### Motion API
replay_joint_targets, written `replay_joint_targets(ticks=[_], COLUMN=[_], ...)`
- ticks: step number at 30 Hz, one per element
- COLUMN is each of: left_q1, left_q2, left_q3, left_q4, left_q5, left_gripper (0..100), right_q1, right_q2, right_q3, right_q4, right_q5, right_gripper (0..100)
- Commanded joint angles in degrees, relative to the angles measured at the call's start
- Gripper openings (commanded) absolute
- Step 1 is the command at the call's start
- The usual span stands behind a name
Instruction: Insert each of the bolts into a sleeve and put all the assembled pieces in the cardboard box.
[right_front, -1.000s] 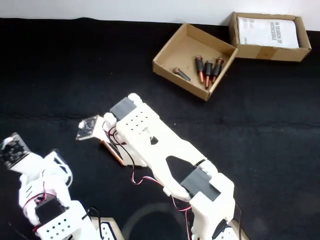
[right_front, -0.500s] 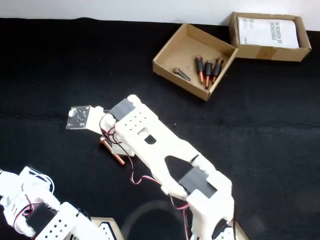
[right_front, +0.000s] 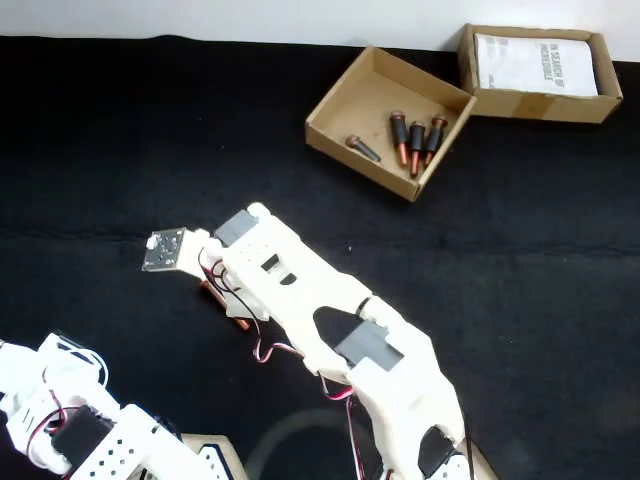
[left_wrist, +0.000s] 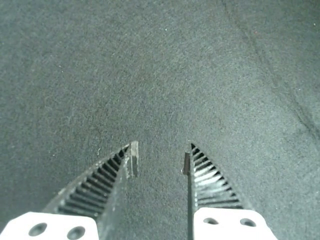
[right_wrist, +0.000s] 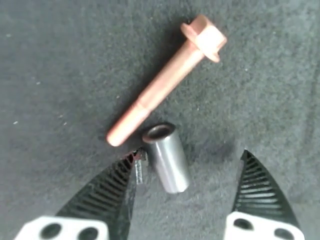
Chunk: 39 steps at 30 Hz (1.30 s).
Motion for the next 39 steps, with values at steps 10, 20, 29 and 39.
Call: replay_joint_targets(ticks=[10,20,29,39], left_q1=[-0.4,0.04,0.84,3.82], left_q2=[-0.66,-0.66,-0.57,-0.4], left_q3=[1.01,1.01,1.01,1.01], left_q4=[0.09,0.0,0.09,0.18], left_q5=[-0.18,-0.18,-0.18,-0.18], left_gripper=[16,16,16,16], right_q1=[5.05,6.99,7.6,10.07], right_q2=[7.78,13.49,13.58,10.86], right_q3=[-12.7,-27.21,-28.09,-44.09], right_q4=[0.13,9.54,11.03,17.71], right_q5=[0.26,0.26,-2.81,-4.57], right_gripper=[4.2,4.3,1.2,0.6])
